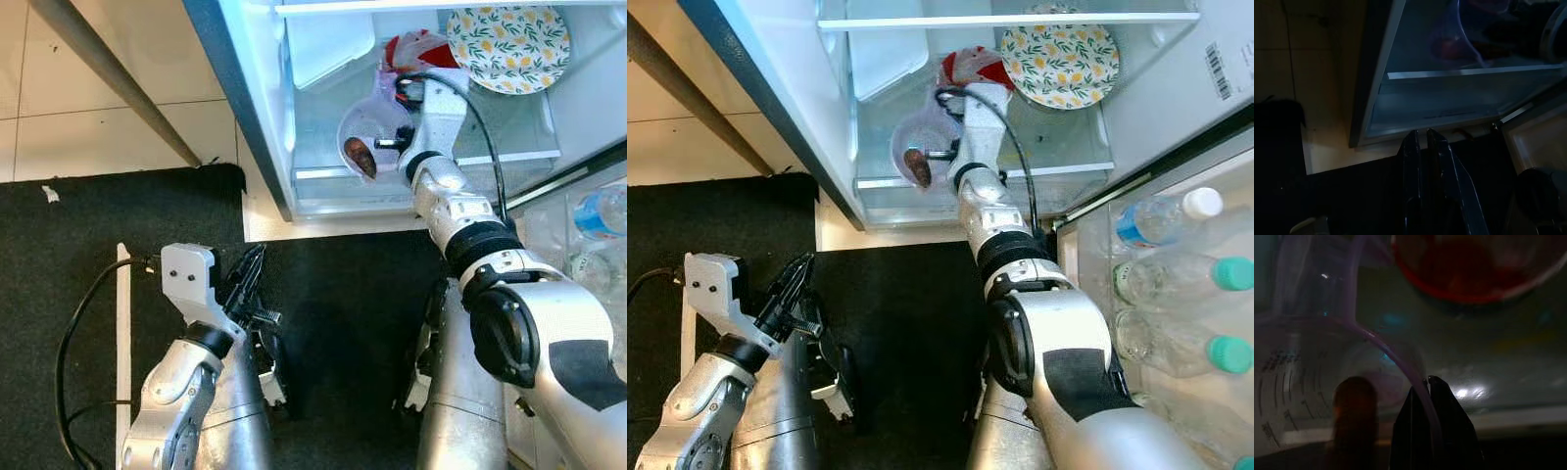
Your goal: Restocking fridge
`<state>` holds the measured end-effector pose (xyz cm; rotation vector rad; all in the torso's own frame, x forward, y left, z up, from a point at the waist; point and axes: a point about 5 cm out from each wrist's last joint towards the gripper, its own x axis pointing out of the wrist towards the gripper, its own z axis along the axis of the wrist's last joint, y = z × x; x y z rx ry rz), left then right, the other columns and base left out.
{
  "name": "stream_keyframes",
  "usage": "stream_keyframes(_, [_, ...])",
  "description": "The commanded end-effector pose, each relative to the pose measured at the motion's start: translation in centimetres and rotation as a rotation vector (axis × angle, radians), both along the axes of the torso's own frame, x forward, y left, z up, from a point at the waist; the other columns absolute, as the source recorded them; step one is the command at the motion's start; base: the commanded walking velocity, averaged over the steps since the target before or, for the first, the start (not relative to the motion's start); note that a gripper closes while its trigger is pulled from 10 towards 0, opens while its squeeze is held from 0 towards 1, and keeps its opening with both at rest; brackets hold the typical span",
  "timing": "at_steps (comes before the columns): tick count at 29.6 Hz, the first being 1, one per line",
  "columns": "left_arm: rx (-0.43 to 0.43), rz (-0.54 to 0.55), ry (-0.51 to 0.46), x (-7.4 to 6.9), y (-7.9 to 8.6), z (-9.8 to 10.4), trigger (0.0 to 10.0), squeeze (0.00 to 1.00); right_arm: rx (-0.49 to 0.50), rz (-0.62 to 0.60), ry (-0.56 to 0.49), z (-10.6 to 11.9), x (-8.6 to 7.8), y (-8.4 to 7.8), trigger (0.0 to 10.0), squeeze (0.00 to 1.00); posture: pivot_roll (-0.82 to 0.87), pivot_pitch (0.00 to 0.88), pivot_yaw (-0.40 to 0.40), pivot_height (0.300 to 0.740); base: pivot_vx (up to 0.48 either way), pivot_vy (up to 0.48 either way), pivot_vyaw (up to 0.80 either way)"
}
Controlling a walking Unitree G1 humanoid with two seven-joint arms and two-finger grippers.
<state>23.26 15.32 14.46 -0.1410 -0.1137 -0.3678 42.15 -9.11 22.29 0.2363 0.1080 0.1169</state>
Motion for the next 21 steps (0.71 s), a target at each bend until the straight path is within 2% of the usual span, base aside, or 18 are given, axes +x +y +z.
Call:
stream_keyframes(1, [-0.01, 0.008, 0.055, -0.5, -0.1, -1.3, 10.0, 0.0, 0.057, 0.011, 0.151, -3.1, -0.7, 0.6, 0.0, 0.0, 0.19, 0.62, -0.049, 0.365, 0.0, 0.0, 0.0])
stream_keyframes(2, [-0.012, 0.007, 0.054, -0.5, -0.2, -1.3, 10.0, 0.0, 0.06, 0.002, 0.162, -3.0, -0.6, 0.5, 0.8, 0.0, 0.19, 0.62, -0.049, 0.365, 0.0, 0.0, 0.0])
stream_keyframes(3, [-0.013, 0.007, 0.053, -0.5, -0.3, -1.3, 10.0, 0.0, 0.074, -0.005, 0.17, -2.9, -0.6, 0.5, 2.7, 0.0, 0.18, 0.617, -0.049, 0.365, 0.0, 0.0, 0.0])
stream_keyframes(4, [-0.013, 0.007, 0.053, -0.5, -0.3, -1.3, 10.0, 0.0, 0.074, -0.005, 0.17, -2.9, -0.6, 0.5, 2.7, 0.0, 0.18, 0.617, -0.049, 0.365, 0.0, 0.0, 0.0])
stream_keyframes(5, [-0.014, 0.005, 0.053, -0.5, -0.3, -1.4, 10.0, 0.0, 0.101, -0.006, 0.174, -2.6, -0.5, 0.5, 1.5, 0.0, 0.18, 0.616, -0.049, 0.365, 0.0, 0.0, 0.0])
stream_keyframes(6, [-0.016, 0.004, 0.052, -0.4, -0.4, -1.4, 10.0, 0.0, 0.12, -0.002, 0.162, -2.1, -0.5, 0.7, 2.1, 0.0, 0.18, 0.616, -0.049, 0.365, 0.0, 0.0, 0.0])
stream_keyframes(7, [-0.016, 0.003, 0.052, -0.4, -0.4, -1.4, 10.0, 0.0, 0.136, 0.002, 0.154, -1.8, -0.4, 0.8, 2.1, 0.0, 0.18, 0.616, -0.049, 0.365, 0.0, 0.0, 0.0])
stream_keyframes(8, [-0.017, 0.002, 0.051, -0.3, -0.4, -1.4, 10.0, 0.0, 0.124, -0.004, 0.145, -1.5, -0.3, 0.9, 9.1, 0.0, 0.18, 0.614, -0.049, 0.365, 0.0, 0.0, 0.0])
stream_keyframes(9, [-0.017, 0.001, 0.051, -0.3, -0.5, -1.4, 10.0, 0.0, 0.114, -0.008, 0.141, -1.4, -0.3, 1.0, 9.1, 0.0, 0.18, 0.614, -0.049, 0.365, 0.0, 0.0, 0.0])
stream_keyframes(10, [-0.018, 0.001, 0.05, -0.3, -0.5, -1.4, 10.0, 0.0, 0.096, -0.006, 0.141, -1.3, -0.3, 1.1, 10.0, 0.0, 0.18, 0.613, -0.049, 0.365, 0.0, 0.0, 0.0])
stream_keyframes(12, [-0.018, 0.001, 0.05, -0.3, -0.5, -1.4, 10.0, 0.0, 0.079, 0.001, 0.143, -1.3, -0.3, 1.3, 10.0, 0.0, 0.18, 0.613, -0.049, 0.365, 0.0, 0.0, 0.0])
stream_keyframes(14, [-0.02, -0.002, 0.049, -0.3, -0.5, -1.4, 10.0, 0.0, 0.107, -0.01, 0.132, -1.1, -0.3, 1.4, 10.0, 0.0, 0.18, 0.612, -0.049, 0.365, 0.0, 0.0, 0.0])
stream_keyframes(15, [-0.02, -0.002, 0.049, -0.3, -0.5, -1.4, 10.0, 0.0, 0.125, -0.013, 0.128, -0.9, -0.3, 1.5, 10.0, 0.53, 0.18, 0.612, -0.048, 0.365, 0.0, 0.0, 0.0])
stream_keyframes(18, [-0.021, -0.003, 0.048, -0.3, -0.5, -1.4, 10.0, 0.0, 0.14, -0.014, 0.125, -0.8, -0.3, 1.6, 10.0, 0.53, 0.18, 0.612, -0.048, 0.365, 0.0, 0.0, 0.0])
stream_keyframes(19, [-0.02, -0.003, 0.048, -0.3, -0.5, -1.4, 10.0, 0.0, 0.155, -0.014, 0.095, -0.1, -0.2, 1.8, 10.0, 1.0, 0.18, 0.612, -0.047, 0.365, 0.0, 0.0, 0.0])
stream_keyframes(21, [-0.019, -0.003, 0.048, -0.3, -0.5, -1.4, 10.0, 0.0, 0.163, -0.014, 0.076, 0.3, -0.2, 2.1, 10.0, 1.0, 0.19, 0.61, -0.047, 0.365, 0.0, 0.0, 0.0])
